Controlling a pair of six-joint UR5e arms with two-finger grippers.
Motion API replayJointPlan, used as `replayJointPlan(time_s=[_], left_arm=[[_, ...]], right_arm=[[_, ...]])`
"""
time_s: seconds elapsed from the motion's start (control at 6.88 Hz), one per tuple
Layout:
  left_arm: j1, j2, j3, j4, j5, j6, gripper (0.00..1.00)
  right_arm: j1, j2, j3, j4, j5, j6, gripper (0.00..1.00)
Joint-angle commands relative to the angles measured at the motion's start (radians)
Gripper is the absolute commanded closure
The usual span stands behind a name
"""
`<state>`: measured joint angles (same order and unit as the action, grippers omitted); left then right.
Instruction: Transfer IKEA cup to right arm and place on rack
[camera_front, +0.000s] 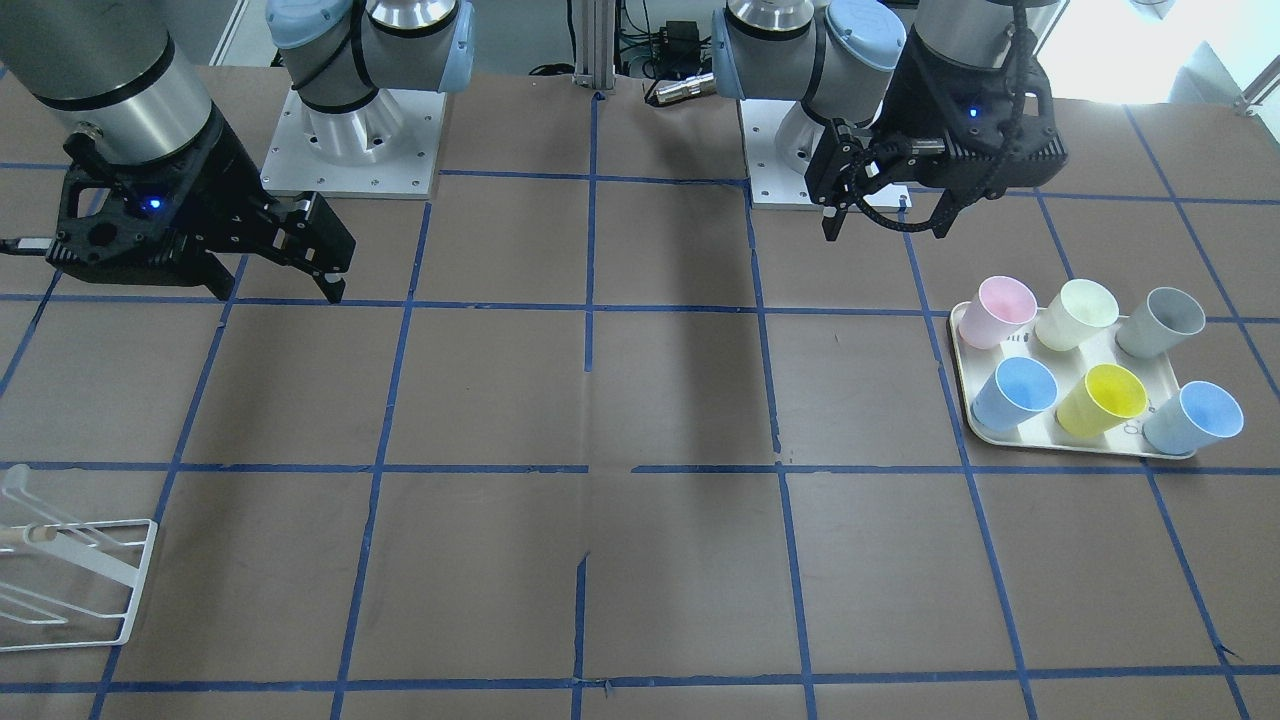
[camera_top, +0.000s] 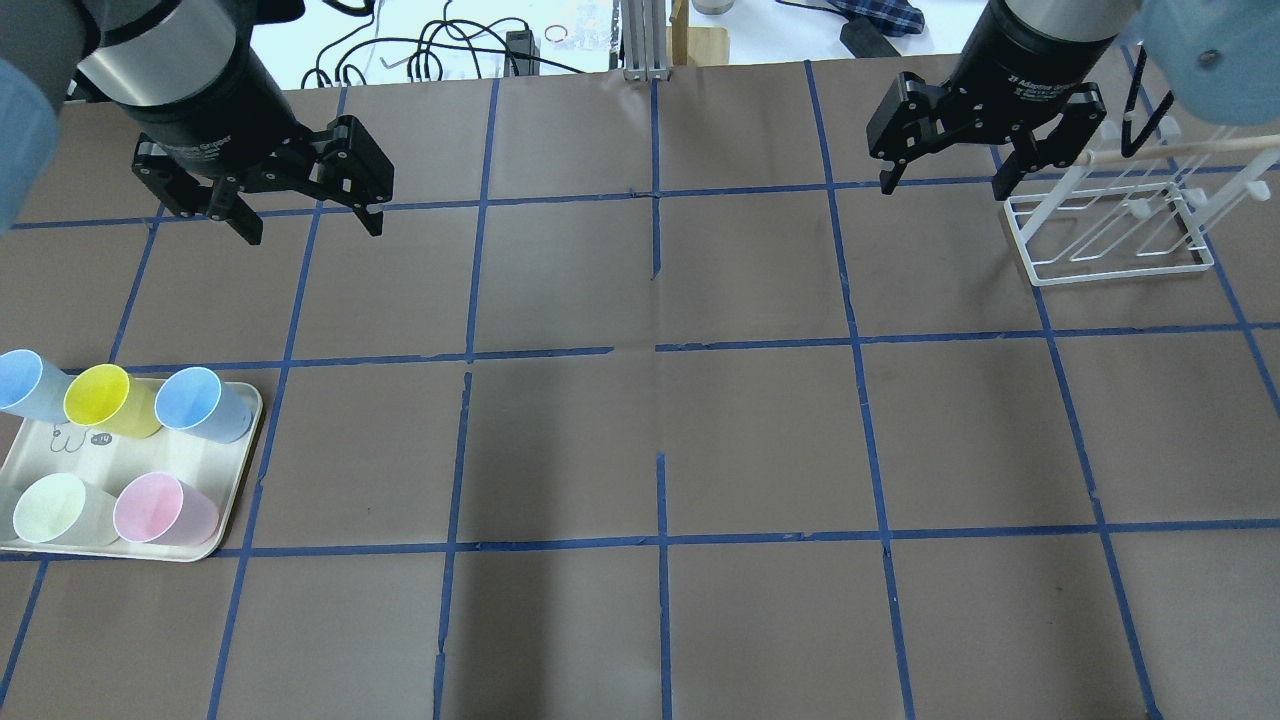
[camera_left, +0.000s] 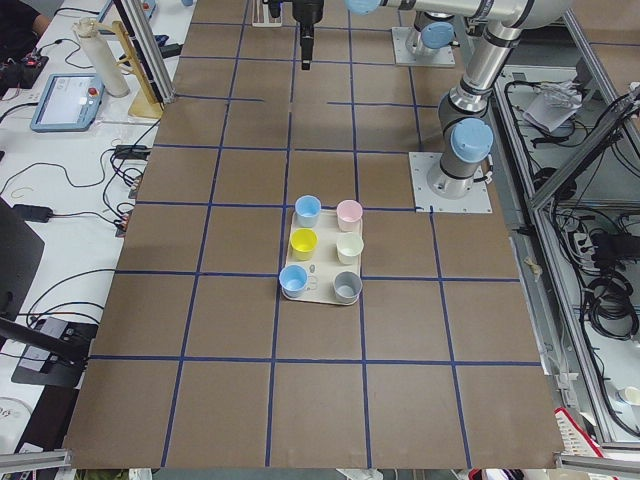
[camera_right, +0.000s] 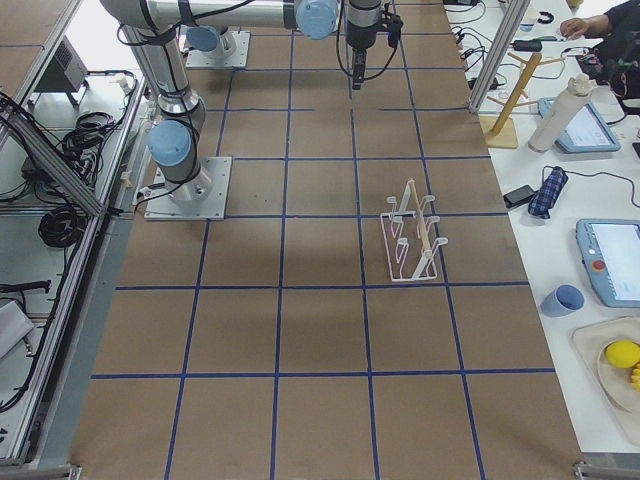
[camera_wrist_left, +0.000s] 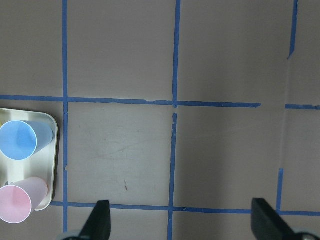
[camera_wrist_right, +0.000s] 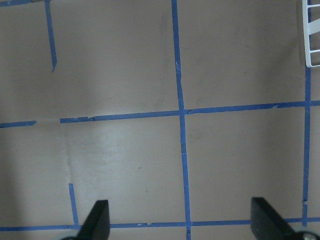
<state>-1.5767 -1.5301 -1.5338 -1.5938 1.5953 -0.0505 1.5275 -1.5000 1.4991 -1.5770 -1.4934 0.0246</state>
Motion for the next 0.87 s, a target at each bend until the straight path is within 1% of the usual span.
replayJointPlan(time_s=[0.0, 0.15, 0.29, 0.44, 0.73], left_arm=[[0.001, 0.002, -0.006, -0.008, 0.006, 0.000, 0.00], [0.026, 0.007, -0.025, -0.027, 0.005, 0.008, 0.00], [0.087, 0.007, -0.040, -0.028, 0.002, 0.067, 0.00], [0.145, 0.007, -0.069, -0.023, 0.002, 0.198, 0.00], [0.313, 0.002, -0.162, 0.014, 0.002, 0.430, 0.00]], right_arm=[[-0.001, 0.003, -0.002, -0.005, 0.005, -0.002, 0.00], [-0.003, -0.002, -0.007, -0.003, 0.007, 0.000, 0.00], [-0.003, 0.003, -0.008, -0.005, 0.008, 0.000, 0.00], [-0.003, 0.006, -0.008, -0.005, 0.007, 0.000, 0.00], [-0.003, 0.004, -0.008, -0.005, 0.007, 0.001, 0.00]])
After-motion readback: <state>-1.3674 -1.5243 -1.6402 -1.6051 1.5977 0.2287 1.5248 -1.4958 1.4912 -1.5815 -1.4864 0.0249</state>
